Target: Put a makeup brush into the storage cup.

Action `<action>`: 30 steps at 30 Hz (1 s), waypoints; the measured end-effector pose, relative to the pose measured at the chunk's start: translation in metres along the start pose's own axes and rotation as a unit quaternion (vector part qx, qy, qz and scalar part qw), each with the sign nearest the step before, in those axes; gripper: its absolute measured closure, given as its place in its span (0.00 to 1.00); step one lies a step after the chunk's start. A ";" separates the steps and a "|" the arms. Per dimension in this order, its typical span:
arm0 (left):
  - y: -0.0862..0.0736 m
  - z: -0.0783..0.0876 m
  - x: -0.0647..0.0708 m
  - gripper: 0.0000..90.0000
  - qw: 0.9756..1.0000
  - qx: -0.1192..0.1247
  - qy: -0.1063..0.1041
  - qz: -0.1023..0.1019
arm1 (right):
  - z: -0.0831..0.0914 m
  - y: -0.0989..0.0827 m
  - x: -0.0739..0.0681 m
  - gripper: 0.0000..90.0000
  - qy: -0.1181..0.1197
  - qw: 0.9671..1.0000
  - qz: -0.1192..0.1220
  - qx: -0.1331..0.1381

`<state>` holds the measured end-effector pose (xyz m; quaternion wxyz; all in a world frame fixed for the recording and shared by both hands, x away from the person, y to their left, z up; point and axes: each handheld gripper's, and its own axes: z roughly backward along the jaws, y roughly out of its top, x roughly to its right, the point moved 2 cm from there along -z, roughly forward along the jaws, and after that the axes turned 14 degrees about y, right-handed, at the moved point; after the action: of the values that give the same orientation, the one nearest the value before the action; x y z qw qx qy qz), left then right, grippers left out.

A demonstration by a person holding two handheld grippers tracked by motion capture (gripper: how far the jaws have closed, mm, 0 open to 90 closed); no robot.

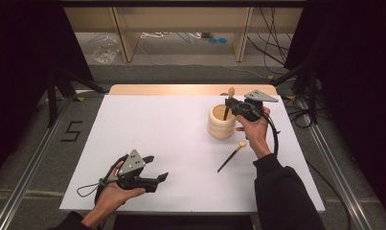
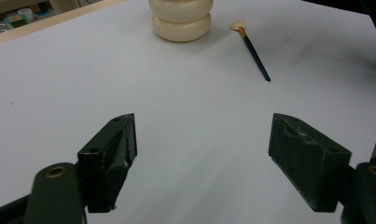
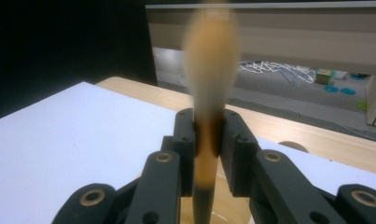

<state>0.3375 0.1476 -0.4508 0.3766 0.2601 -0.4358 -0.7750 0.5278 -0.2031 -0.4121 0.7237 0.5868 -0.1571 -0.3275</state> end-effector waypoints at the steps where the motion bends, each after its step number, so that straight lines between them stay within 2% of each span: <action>1: 0.000 0.001 0.000 0.26 1.000 0.000 0.002 0.000 | 0.001 0.000 0.001 0.86 -0.003 1.000 0.007 -0.004; 3: 0.001 0.001 0.000 0.26 1.000 0.002 0.002 -0.007 | 0.001 0.000 0.001 0.82 0.000 1.000 0.006 -0.003; 5: 0.001 0.001 0.000 0.26 1.000 0.002 0.001 -0.008 | 0.003 0.001 0.000 0.66 -0.013 1.000 0.004 -0.013; 6: 0.001 0.001 0.000 0.26 1.000 0.002 0.001 -0.004 | 0.003 0.001 0.000 0.60 -0.012 1.000 -0.003 -0.005; 8: 0.001 0.001 0.001 0.26 1.000 0.001 0.002 0.002 | 0.005 0.002 -0.001 0.49 -0.013 1.000 -0.010 -0.011; 9: 0.001 0.001 0.001 0.26 1.000 0.001 0.002 0.003 | 0.007 0.003 -0.001 0.45 -0.020 1.000 -0.005 -0.013; 15: 0.001 0.001 0.000 0.26 1.000 0.002 -0.001 0.003 | 0.014 0.007 -0.006 0.37 -0.019 1.000 0.013 -0.012; 16: 0.001 0.001 -0.001 0.26 1.000 0.003 0.000 -0.003 | 0.017 0.008 -0.009 0.36 -0.015 1.000 0.013 -0.019; 17: 0.001 0.001 -0.002 0.26 1.000 0.005 0.000 -0.009 | 0.019 0.009 -0.010 0.35 -0.017 0.999 0.019 -0.024; 20: 0.001 0.002 -0.002 0.26 1.000 0.005 0.000 -0.009 | 0.024 0.012 -0.016 0.31 -0.008 0.999 0.036 -0.018; 26: 0.002 0.003 -0.002 0.26 1.000 0.006 0.005 -0.006 | 0.035 0.011 -0.027 0.28 0.009 0.998 0.056 -0.030; 27: 0.001 0.003 -0.002 0.26 1.000 0.005 0.006 0.004 | 0.037 0.010 -0.029 0.27 0.011 0.998 0.057 -0.035; 29: 0.002 0.003 -0.004 0.26 1.000 0.008 0.003 -0.007 | 0.041 0.008 -0.032 0.27 0.019 0.997 0.060 -0.044; 30: 0.002 0.003 -0.004 0.26 1.000 0.008 0.004 -0.005 | 0.043 0.006 -0.033 0.26 0.017 0.997 0.060 -0.045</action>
<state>0.3379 0.1519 -0.4475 0.3728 0.2685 -0.4392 -0.7720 0.4792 -0.2125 -0.3897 0.7704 0.5484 -0.1651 -0.2802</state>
